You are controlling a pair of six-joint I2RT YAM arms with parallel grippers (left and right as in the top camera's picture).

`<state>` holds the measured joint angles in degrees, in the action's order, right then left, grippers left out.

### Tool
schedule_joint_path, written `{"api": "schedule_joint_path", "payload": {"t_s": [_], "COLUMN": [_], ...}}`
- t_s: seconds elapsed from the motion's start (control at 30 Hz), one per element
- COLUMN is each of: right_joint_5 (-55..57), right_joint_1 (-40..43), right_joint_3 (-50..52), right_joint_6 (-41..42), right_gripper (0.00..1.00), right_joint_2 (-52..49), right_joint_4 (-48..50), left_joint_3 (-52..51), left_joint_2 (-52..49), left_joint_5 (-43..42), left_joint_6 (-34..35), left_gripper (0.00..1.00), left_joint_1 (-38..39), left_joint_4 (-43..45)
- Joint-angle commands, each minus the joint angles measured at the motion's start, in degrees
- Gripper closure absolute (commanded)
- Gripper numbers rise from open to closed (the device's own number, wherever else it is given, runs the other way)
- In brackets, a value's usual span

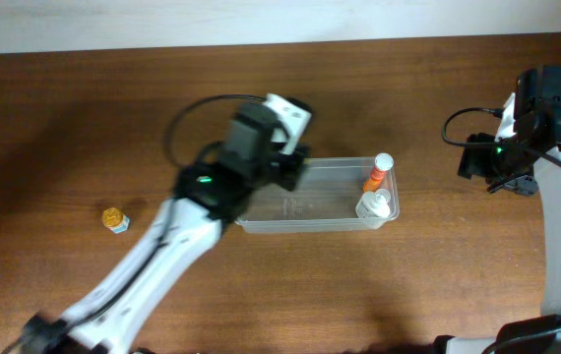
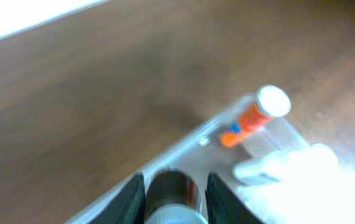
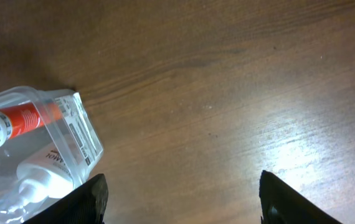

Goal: Pack container
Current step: 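Lower the dark bottle into the container and open the left gripper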

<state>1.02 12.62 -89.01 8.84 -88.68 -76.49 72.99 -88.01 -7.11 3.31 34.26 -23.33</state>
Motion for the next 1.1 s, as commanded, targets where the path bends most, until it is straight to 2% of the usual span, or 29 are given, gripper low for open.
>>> {"api": "schedule_joint_path", "payload": {"t_s": [0.0,0.23,0.53,0.57,0.67,0.77,0.9,1.07], "right_joint_5": [-0.4,-0.4,-0.4,-0.4,-0.4,-0.3,-0.3,-0.3], "right_joint_1": [0.2,0.2,0.2,0.2,0.2,0.2,0.2,0.2], "right_joint_3": [0.1,0.1,0.1,0.1,0.1,0.1,0.1,0.1], "right_joint_6": [0.0,0.0,0.0,0.0,0.0,0.0,0.0,-0.4], "right_gripper": [0.30,0.30,0.30,0.30,0.30,0.30,0.30,0.30], "right_joint_2": [-0.2,-0.2,-0.2,-0.2,-0.2,-0.2,-0.2,-0.2], "right_joint_4": [-0.1,-0.1,-0.1,-0.1,-0.1,-0.1,-0.3,-0.6], "left_joint_3": [0.5,0.5,0.5,0.5,0.8,2.4,5.2,6.9], "left_joint_2": [-5.9,-14.0,-18.1,-18.1,-18.0,-17.7,-15.6,-10.2], "left_joint_5": [-0.6,-0.5,-0.6,-0.6,-0.7,-0.6,-0.6,2.6], "left_joint_6": [2.8,8.7,8.7,8.7,8.7,8.6,7.5,7.4], "left_gripper": [0.91,0.91,0.89,0.85,0.60,0.42,0.29,0.05], "left_joint_1": [5.2,8.7,8.7,8.7,8.7,8.7,8.0,5.0], "left_joint_4": [4.6,7.0,7.9,8.2,9.2,9.1,6.9,1.5]}}
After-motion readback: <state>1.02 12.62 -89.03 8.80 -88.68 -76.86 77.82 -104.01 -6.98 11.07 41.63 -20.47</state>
